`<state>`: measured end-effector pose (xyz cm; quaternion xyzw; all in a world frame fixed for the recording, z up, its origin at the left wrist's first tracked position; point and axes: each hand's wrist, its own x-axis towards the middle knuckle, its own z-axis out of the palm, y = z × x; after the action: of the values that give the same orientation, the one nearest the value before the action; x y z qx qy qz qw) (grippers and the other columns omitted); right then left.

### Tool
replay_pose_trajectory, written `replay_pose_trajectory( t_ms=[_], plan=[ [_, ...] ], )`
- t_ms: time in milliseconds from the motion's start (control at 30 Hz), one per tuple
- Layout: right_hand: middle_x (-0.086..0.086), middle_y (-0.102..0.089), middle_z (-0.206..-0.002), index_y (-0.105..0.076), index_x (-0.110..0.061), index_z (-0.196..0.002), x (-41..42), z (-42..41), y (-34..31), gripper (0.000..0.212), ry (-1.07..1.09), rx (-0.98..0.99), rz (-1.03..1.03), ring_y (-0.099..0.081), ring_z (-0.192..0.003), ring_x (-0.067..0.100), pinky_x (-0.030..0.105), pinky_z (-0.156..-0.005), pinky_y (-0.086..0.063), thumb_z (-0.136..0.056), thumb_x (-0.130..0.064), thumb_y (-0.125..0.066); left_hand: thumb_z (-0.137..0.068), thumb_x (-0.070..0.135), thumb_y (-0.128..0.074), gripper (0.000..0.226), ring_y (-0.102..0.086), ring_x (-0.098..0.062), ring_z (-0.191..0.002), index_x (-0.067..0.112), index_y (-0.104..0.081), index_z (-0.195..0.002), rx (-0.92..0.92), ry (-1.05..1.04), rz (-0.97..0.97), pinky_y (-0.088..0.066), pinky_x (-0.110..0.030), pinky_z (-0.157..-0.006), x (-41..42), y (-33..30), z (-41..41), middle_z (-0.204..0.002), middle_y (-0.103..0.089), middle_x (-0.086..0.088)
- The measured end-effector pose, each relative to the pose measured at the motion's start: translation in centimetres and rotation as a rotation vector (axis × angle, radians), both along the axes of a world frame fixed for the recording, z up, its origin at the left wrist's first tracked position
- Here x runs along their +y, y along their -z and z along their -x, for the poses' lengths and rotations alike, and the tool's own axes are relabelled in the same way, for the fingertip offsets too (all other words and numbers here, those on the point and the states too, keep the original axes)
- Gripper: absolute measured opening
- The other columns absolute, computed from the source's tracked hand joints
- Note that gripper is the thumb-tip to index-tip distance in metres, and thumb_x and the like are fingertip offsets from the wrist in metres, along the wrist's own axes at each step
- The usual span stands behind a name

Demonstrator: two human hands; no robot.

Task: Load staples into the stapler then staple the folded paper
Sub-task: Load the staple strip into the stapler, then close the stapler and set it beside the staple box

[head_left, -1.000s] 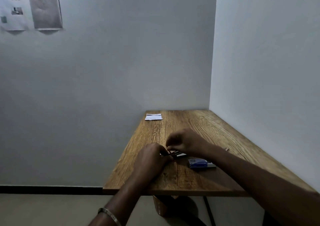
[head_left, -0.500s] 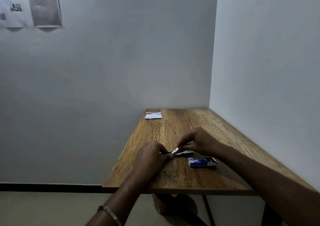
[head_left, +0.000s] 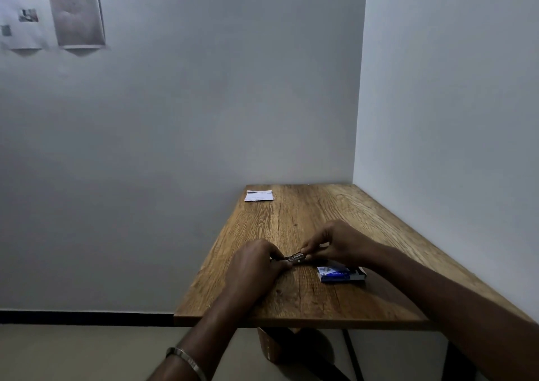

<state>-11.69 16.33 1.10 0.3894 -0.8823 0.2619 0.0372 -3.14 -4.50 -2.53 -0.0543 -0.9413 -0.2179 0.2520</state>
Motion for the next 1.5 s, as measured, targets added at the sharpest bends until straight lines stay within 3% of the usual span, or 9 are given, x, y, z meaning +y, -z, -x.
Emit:
replay_pose_trajectory(
  t_ms=[133,333,633,767,967,1133,1233,1400,1500],
  plan=[
    [-0.007,-0.067,-0.127,-0.074,-0.021,-0.114,0.7,-0.4,0.0,0.03,0.004,-0.03,-0.01,-0.061,-0.117,0.004,0.023,-0.1,-0.047,-0.084,-0.017,-0.076,-0.084,0.047,-0.071,0.028,-0.059,-0.004,-0.089,0.027,-0.075,-0.103,-0.006,0.001,-0.002,-0.056,-0.03,-0.078,0.0,0.0,0.1,-0.1,-0.069,0.011],
    [-0.003,-0.071,-0.119,-0.063,-0.021,-0.131,2.8,0.1,1.7,0.053,0.142,-0.156,0.169,-0.066,-0.11,0.006,0.016,-0.086,-0.053,-0.081,-0.018,-0.081,-0.083,0.048,-0.072,0.027,-0.059,-0.004,-0.09,0.029,-0.075,-0.102,-0.028,0.001,-0.006,-0.056,-0.033,-0.08,-0.1,0.1,0.3,-0.101,-0.069,0.013],
    [-0.02,-0.073,-0.093,-0.075,-0.029,-0.113,2.9,0.4,2.9,0.037,0.168,-0.099,0.203,-0.066,-0.087,-0.01,0.009,-0.073,-0.051,-0.079,-0.019,-0.082,-0.079,0.05,-0.075,0.043,-0.059,-0.003,-0.093,0.028,-0.07,-0.115,-0.086,0.009,-0.046,-0.055,-0.032,-0.083,-0.6,-0.1,0.3,-0.107,-0.068,0.011],
    [-0.024,-0.07,-0.09,-0.074,-0.029,-0.113,2.9,0.5,3.1,0.036,0.161,-0.074,0.206,-0.064,-0.088,-0.015,0.005,-0.07,-0.049,-0.08,-0.018,-0.081,-0.078,0.048,-0.077,0.044,-0.055,0.002,-0.087,0.027,-0.069,-0.116,-0.179,0.038,-0.043,-0.049,-0.019,-0.074,-2.2,-0.8,0.0,-0.102,-0.063,0.014],
    [-0.023,-0.068,-0.088,-0.073,-0.026,-0.113,2.8,0.7,3.2,0.036,0.155,-0.065,0.22,-0.063,-0.087,-0.017,0.005,-0.068,-0.049,-0.08,-0.017,-0.081,-0.084,0.036,-0.075,0.017,-0.061,-0.002,-0.089,0.032,-0.072,-0.1,-0.342,0.111,-0.045,-0.05,-0.014,-0.071,-5.7,-2.1,-1.1,-0.094,-0.066,0.016],
    [-0.023,-0.068,-0.095,-0.071,-0.027,-0.115,2.8,0.6,3.1,0.036,0.137,-0.07,0.247,-0.065,-0.092,-0.013,0.009,-0.077,-0.052,-0.083,-0.015,-0.078,-0.083,0.036,-0.075,0.009,-0.064,-0.005,-0.081,0.032,-0.072,-0.091,-0.23,0.12,-0.195,-0.047,-0.015,-0.062,-4.8,-2.8,-1.0,-0.086,-0.07,0.01],
    [-0.016,-0.071,-0.105,-0.07,-0.025,-0.115,2.8,0.5,3.1,0.035,0.126,-0.084,0.284,-0.067,-0.098,-0.005,0.013,-0.082,-0.054,-0.084,-0.014,-0.077,-0.079,0.029,-0.08,0.015,-0.071,-0.01,-0.082,0.024,-0.074,-0.092,-0.129,0.175,-0.382,-0.059,-0.029,-0.074,-3.2,-3.7,-0.5,-0.085,-0.076,0.003],
    [-0.013,-0.073,-0.101,-0.069,-0.03,-0.109,2.9,0.4,3.0,0.034,0.101,-0.124,0.354,-0.069,-0.095,-0.004,0.016,-0.079,-0.056,-0.083,-0.009,-0.077,-0.076,0.023,-0.083,0.028,-0.069,0.0,-0.08,0.027,-0.067,-0.098,-0.004,0.218,-0.397,-0.056,-0.015,-0.068,1.4,-4.0,1.0,-0.087,-0.072,0.009],
    [-0.006,-0.076,-0.102,-0.072,-0.025,-0.11,3.0,0.5,3.2,0.035,0.086,-0.151,0.408,-0.072,-0.096,0.004,0.024,-0.081,-0.058,-0.082,-0.004,-0.077,-0.079,0.023,-0.082,0.021,-0.07,-0.003,-0.081,0.021,-0.072,-0.097,-0.077,0.248,-0.365,-0.06,-0.025,-0.073,3.7,-3.4,2.1,-0.089,-0.074,0.006]
  ],
)
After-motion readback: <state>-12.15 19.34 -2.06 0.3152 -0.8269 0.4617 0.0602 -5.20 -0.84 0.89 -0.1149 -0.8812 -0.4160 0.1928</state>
